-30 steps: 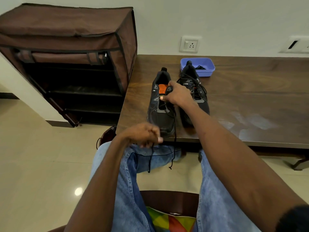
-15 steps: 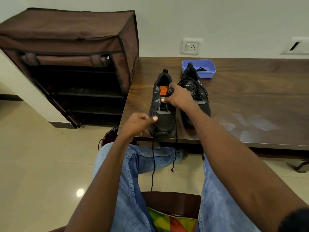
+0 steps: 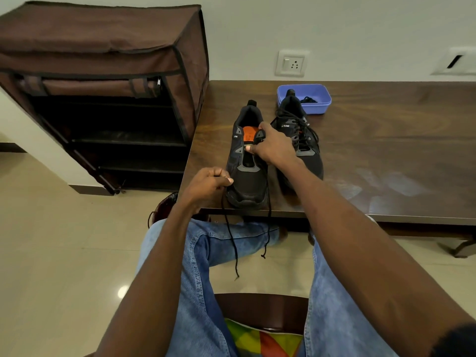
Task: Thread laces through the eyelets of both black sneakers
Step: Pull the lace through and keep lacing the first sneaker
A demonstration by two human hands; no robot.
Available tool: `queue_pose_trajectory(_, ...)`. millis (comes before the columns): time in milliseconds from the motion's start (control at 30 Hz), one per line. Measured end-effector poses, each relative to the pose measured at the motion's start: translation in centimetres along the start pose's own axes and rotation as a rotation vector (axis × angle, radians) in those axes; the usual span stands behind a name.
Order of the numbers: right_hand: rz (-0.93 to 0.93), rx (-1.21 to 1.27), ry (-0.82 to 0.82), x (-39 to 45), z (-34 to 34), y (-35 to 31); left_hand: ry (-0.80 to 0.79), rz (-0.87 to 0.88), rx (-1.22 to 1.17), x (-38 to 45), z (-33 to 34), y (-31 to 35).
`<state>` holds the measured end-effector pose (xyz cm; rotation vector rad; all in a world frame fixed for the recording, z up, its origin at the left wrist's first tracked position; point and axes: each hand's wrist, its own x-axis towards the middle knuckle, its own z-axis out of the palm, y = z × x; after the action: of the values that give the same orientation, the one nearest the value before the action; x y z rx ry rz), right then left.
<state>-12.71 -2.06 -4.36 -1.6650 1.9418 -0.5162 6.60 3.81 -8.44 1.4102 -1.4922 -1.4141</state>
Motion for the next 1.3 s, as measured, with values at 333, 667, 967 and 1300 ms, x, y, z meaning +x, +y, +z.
queue_pose_trajectory(333, 0.011, 0.063, 0.004, -1.3, -0.1, 0.1, 0.024, -0.014, -0.028, -0.9, 0.1, -0.3)
queue_pose_trajectory(667, 0.196, -0.031, -0.331, -3.6, -1.4, 1.2, 0.187, 0.045, -0.044, -0.8, 1.1, -0.8)
queue_pose_trajectory(967, 0.276, 0.148, -0.367, -5.5, -2.5, 0.3, -0.099, 0.035, -0.648, -1.8, 1.0, 0.4)
queue_pose_trajectory(1300, -0.008, 0.719, -0.488, -6.9, -5.0, -0.1, -0.546, -0.029, -0.490, -1.8, 0.4, -0.2)
